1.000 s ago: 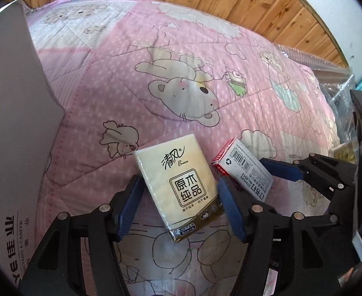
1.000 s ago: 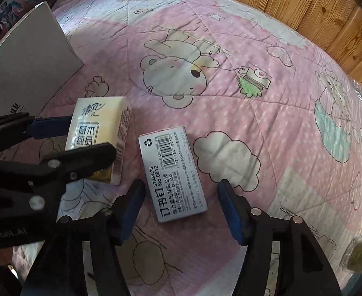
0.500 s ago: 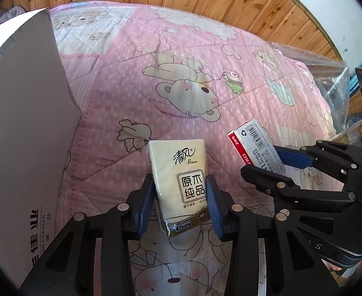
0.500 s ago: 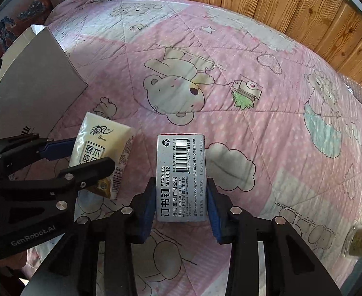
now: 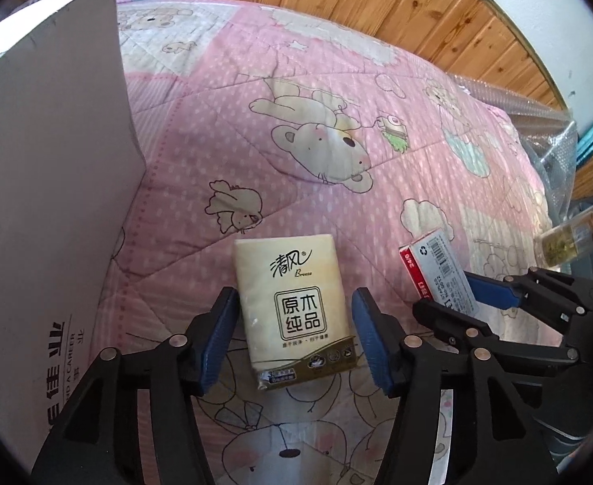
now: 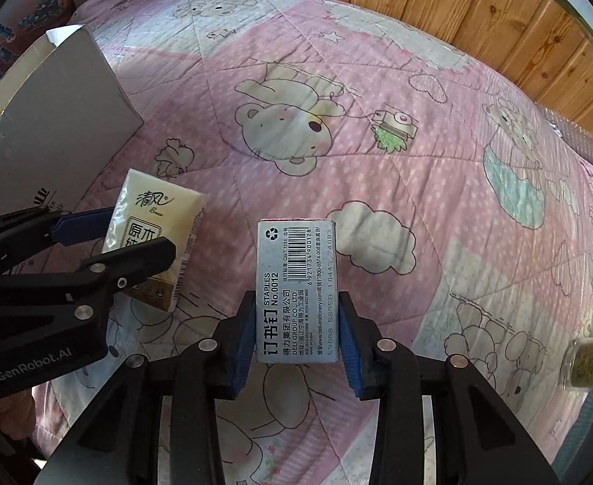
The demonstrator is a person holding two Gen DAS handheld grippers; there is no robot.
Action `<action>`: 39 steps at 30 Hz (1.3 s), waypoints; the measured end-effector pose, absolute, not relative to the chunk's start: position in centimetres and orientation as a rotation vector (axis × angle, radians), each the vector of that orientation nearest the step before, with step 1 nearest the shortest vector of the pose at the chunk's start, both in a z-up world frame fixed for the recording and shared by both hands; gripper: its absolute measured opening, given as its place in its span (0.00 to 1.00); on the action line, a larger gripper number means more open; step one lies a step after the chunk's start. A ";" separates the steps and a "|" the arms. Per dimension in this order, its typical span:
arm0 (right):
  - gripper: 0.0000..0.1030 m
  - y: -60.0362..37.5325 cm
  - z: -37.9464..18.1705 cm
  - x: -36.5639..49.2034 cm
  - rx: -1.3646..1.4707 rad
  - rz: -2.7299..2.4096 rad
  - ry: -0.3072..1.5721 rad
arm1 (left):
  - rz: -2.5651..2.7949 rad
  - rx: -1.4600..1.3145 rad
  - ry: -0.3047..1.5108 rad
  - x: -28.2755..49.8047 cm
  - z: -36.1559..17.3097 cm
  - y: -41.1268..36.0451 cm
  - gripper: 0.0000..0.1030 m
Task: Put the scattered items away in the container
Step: 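Lift the tissue pack and staples box with both grippers and carry them over the box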
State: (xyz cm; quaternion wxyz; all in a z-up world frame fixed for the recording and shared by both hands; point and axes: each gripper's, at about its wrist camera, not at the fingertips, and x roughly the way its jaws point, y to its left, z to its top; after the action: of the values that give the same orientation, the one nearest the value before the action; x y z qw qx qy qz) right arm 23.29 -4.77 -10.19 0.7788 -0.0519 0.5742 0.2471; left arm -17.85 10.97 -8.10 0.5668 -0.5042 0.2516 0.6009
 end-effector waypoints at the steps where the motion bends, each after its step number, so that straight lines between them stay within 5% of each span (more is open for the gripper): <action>1: 0.38 -4.8 -10.5 23.2 -0.098 0.538 1.253 | 1.406 -1.160 0.632 -17.5 -8.6 11.1 0.59; 11: 0.38 -3.3 -10.8 22.5 -0.094 0.532 1.269 | 1.440 -1.032 0.742 -16.8 -8.2 10.3 0.49; 39: 0.38 -3.4 0.8 15.6 0.013 0.491 1.031 | 1.413 -0.951 0.539 -18.8 1.0 3.6 0.49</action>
State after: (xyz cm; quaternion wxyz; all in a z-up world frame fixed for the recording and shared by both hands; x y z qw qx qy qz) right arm 15.59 -3.43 0.79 0.8413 0.0063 0.4881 0.2323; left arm -18.81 3.63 0.96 0.6267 -0.4149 0.2350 0.6163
